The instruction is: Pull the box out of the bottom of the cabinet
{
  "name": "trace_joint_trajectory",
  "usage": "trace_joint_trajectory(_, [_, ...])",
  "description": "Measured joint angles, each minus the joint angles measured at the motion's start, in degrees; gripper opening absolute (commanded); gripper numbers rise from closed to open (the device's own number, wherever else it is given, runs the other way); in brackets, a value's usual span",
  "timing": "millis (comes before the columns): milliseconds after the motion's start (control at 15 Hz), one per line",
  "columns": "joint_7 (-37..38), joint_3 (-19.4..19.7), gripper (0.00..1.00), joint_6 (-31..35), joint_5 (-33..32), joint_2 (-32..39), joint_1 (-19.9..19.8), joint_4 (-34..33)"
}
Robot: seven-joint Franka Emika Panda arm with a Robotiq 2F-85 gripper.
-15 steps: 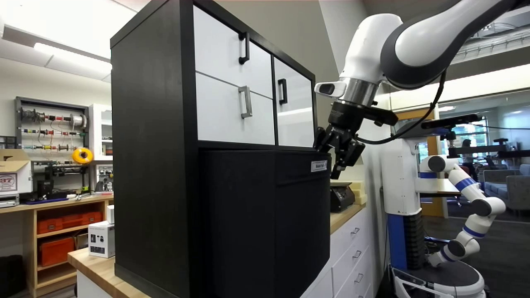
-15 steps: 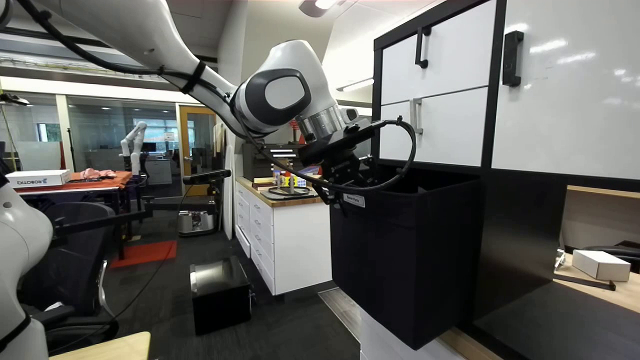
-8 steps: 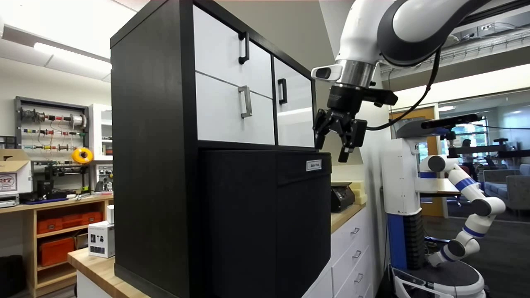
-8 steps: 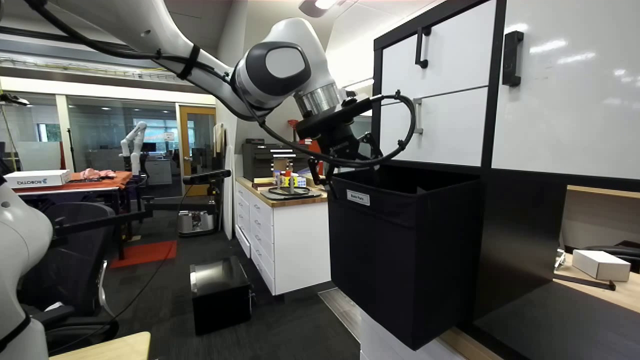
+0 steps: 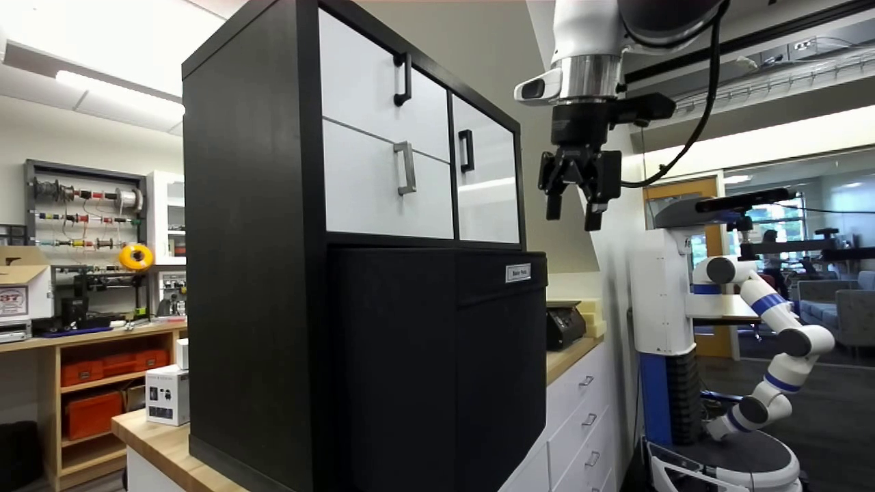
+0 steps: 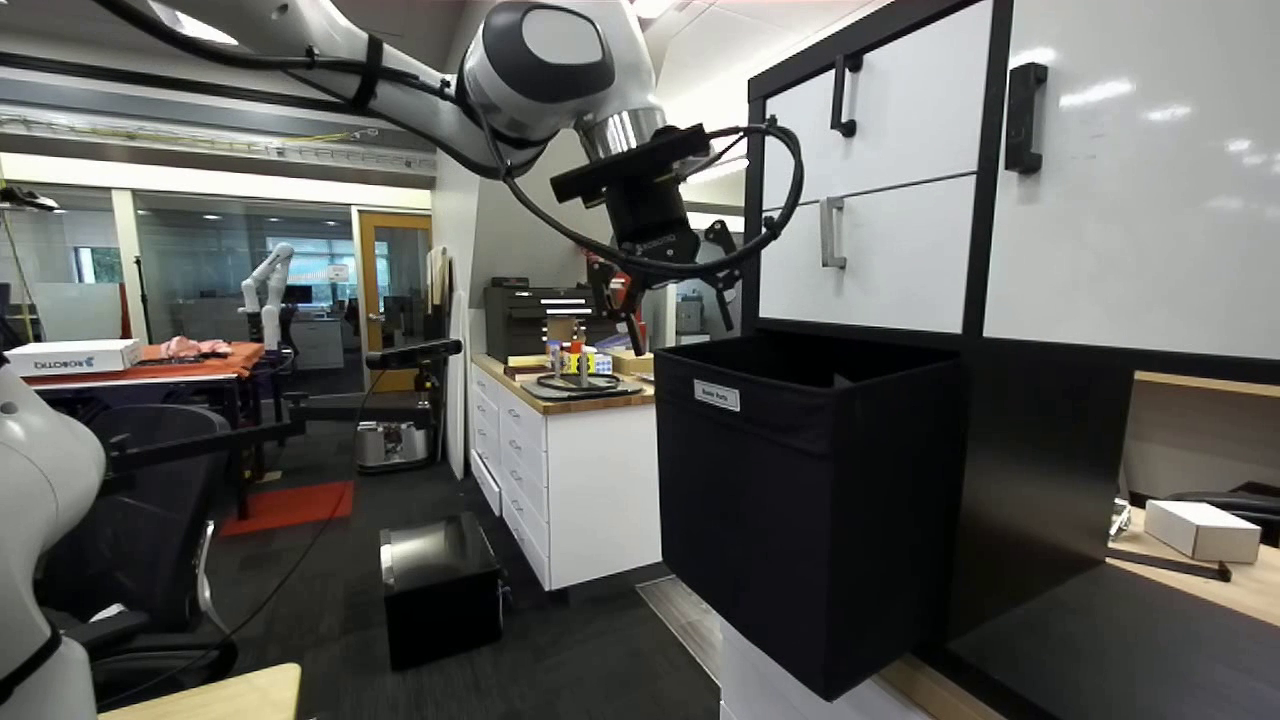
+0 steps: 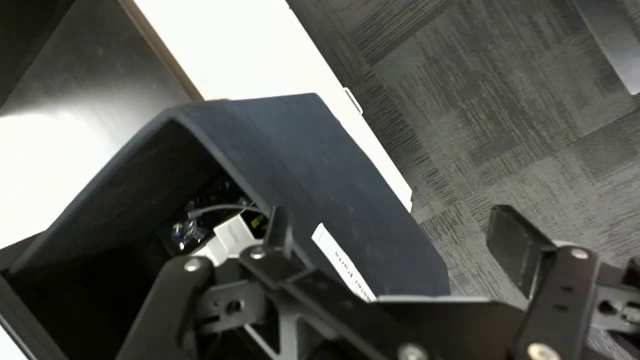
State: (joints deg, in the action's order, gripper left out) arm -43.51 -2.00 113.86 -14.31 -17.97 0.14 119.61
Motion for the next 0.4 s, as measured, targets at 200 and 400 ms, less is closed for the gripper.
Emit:
trace_joint_trajectory(200, [6.14, -0.46, 1.00, -9.73, 0.08, 0.55, 0.03, -3.19])
trace_joint_trajectory(400, [13.16, -0.46, 1.00, -16.30, 0.35, 1.05, 0.05, -5.43])
